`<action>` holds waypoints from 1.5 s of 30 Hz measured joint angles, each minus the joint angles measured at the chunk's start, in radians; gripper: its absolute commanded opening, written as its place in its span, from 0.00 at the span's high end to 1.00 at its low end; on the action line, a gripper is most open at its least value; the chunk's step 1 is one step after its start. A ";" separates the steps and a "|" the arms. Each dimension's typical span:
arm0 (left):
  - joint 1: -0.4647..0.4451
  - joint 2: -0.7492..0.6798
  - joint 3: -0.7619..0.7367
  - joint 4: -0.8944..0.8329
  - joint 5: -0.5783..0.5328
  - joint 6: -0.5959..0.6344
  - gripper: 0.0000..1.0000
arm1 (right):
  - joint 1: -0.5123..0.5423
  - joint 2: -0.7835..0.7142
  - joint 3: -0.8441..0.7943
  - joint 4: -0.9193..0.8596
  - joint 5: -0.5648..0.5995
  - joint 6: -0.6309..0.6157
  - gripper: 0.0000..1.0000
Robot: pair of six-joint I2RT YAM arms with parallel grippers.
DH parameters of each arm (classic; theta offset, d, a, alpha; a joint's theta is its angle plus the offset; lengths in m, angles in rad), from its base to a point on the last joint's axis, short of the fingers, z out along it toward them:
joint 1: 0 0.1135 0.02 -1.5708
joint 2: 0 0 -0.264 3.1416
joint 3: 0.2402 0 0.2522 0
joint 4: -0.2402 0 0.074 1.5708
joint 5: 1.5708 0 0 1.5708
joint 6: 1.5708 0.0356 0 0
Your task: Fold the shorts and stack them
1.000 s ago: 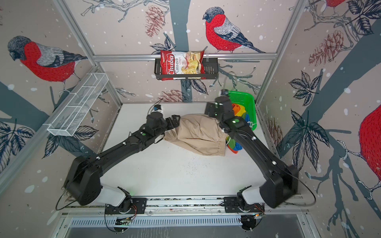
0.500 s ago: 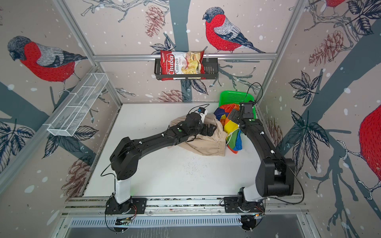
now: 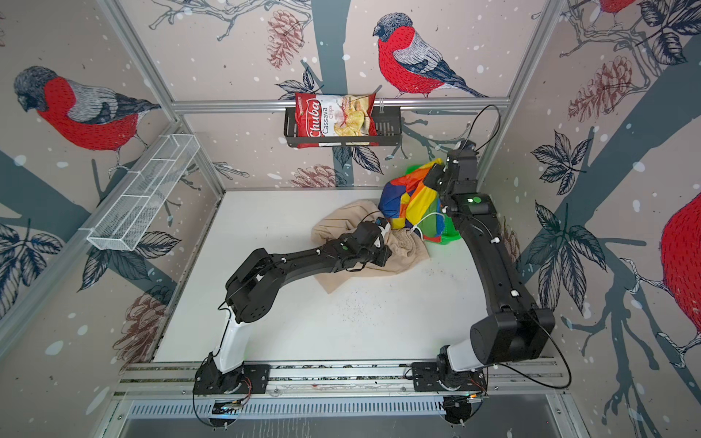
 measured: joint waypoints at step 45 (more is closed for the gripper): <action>0.117 -0.433 -0.296 -0.156 -0.128 -0.093 0.08 | 0.016 0.164 -0.639 0.290 0.206 0.033 0.09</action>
